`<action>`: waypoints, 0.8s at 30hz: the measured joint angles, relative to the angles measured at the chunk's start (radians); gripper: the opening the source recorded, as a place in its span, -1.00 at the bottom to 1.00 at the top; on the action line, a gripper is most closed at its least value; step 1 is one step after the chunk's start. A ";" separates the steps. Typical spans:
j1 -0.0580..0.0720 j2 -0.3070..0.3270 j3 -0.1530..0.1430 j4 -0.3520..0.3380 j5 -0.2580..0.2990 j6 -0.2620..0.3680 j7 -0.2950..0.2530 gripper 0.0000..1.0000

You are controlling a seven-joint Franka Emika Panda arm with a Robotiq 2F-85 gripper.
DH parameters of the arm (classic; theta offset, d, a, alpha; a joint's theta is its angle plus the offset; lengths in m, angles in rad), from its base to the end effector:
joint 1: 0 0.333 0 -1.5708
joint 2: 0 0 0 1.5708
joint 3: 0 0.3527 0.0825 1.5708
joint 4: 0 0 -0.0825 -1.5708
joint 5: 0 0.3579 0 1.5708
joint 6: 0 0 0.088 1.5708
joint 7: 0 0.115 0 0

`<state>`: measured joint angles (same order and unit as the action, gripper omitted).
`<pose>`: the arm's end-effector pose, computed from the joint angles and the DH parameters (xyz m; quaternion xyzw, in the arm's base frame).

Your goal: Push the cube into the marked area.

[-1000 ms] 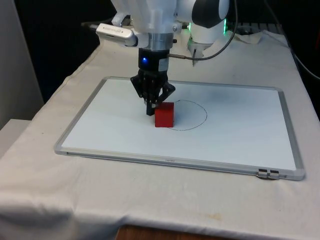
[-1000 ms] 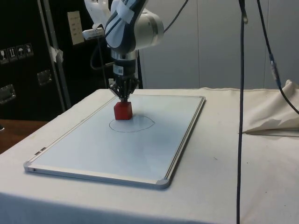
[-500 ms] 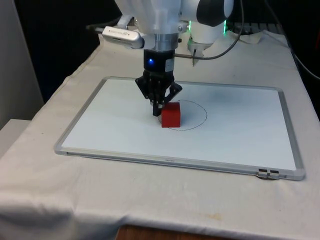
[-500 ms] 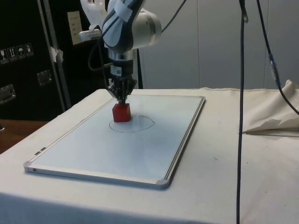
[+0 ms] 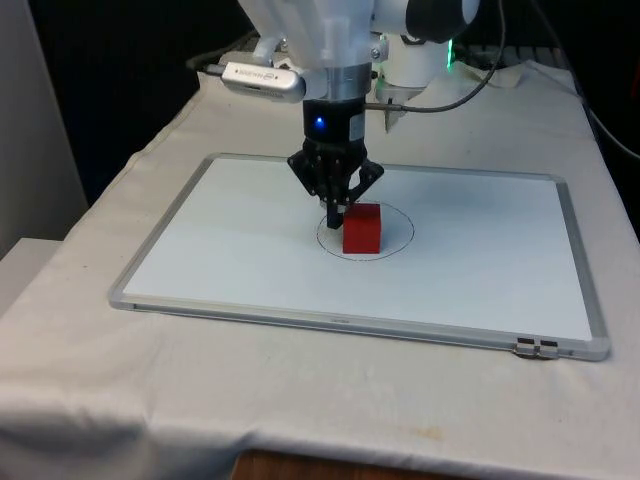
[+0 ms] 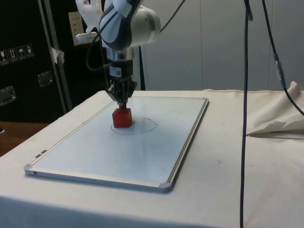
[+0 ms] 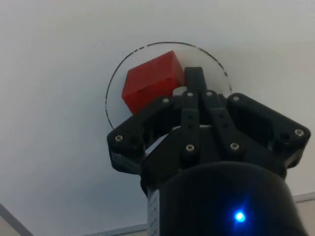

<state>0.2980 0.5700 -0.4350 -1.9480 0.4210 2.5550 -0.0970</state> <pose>0.6278 -0.0680 0.2611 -0.9865 0.1527 -0.0591 0.0049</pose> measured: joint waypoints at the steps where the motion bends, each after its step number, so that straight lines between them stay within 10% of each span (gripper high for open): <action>1: 0.000 0.000 0.000 0.000 0.000 0.000 0.000 -0.99; 24: 0.004 -0.025 -0.026 0.071 -0.019 -0.117 0.019 -0.99</action>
<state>0.3020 0.5450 -0.4610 -1.8770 0.4020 2.4380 -0.0780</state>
